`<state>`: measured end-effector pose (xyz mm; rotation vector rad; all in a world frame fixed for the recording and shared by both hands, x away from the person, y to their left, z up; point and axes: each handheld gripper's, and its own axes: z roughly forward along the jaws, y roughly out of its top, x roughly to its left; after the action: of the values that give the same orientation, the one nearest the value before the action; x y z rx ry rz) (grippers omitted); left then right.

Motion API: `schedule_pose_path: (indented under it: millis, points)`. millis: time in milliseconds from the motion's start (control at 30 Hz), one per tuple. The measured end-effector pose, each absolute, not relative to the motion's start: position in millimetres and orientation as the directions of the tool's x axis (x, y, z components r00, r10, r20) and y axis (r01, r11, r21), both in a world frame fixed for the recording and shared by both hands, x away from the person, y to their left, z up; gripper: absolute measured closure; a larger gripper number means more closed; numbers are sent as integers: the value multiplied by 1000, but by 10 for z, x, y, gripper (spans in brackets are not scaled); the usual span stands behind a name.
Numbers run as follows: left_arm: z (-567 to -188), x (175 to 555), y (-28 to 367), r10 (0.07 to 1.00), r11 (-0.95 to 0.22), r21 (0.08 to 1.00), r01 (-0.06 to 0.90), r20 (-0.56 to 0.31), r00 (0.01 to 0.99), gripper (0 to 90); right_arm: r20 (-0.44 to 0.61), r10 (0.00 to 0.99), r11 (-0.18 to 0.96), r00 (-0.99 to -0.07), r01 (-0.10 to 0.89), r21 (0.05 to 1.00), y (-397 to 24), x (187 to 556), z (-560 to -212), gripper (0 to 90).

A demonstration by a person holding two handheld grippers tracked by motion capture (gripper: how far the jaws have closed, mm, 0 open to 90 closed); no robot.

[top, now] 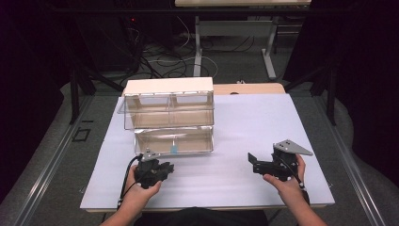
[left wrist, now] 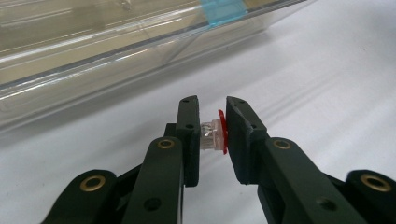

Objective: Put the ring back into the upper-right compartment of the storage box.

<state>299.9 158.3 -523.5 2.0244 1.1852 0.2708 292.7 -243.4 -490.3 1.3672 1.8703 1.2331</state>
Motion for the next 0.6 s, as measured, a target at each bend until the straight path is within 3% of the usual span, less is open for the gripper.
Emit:
schedule_pose_path:
  millis: [600]
  points:
    - [-5024,2864,1572,799,-266,719,642,-207,564,767,100,927,85,-361,462,883,-2443,2930,-4904,0]
